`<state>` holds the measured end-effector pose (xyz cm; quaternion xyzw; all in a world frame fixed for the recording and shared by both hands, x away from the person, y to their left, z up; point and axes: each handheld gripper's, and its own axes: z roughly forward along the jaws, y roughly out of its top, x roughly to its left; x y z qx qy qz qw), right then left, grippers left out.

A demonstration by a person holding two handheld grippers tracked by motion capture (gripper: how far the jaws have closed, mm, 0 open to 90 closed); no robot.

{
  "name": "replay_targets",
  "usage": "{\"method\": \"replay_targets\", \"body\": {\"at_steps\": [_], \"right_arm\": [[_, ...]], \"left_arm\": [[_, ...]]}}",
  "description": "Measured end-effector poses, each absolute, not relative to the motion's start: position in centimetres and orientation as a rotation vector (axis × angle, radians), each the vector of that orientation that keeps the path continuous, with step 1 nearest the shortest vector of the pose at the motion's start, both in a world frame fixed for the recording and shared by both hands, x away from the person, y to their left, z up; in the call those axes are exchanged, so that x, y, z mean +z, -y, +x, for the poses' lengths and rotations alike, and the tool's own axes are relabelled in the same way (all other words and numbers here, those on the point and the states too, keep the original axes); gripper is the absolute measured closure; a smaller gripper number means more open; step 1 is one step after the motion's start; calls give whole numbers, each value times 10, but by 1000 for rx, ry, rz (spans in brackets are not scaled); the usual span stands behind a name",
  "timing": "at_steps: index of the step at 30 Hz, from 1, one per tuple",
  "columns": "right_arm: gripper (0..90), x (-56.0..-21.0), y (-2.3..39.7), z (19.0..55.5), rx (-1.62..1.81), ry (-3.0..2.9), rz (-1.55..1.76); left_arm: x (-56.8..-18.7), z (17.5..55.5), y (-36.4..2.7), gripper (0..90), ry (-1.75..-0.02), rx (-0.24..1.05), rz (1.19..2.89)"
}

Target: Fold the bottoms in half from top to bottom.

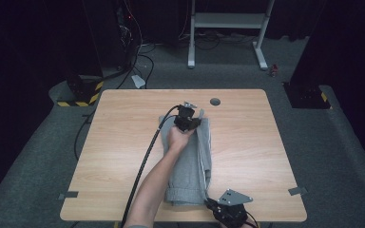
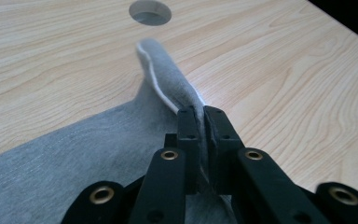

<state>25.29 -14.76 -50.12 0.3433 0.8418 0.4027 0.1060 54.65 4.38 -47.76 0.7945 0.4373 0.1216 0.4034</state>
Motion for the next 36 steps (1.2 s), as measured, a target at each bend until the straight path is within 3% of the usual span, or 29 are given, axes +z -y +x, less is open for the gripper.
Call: {"method": "replay_targets", "body": {"at_steps": [7,13,17,22,26,36], "right_arm": [[847,-503,149,253,1179,-2484,1019],[819,-503,149,255,1185,-2486,1024],[743,-503,149,258,1172,-2511,1044],[637,-499,149,260,1169,-2526,1032],[577,-495,149,263,1188,-2529,1031],[541,-485,151,269,1262,-2507,974]], "left_arm": [[-482,546,-43,807,-1131,320,2005],[-484,544,-49,634,-1146,305,2002],[-483,539,-53,534,-1164,271,1995],[-476,527,-61,474,-1144,287,1977],[-469,522,-70,442,-1135,294,1968],[-462,502,-88,428,-1109,345,1977]]}}
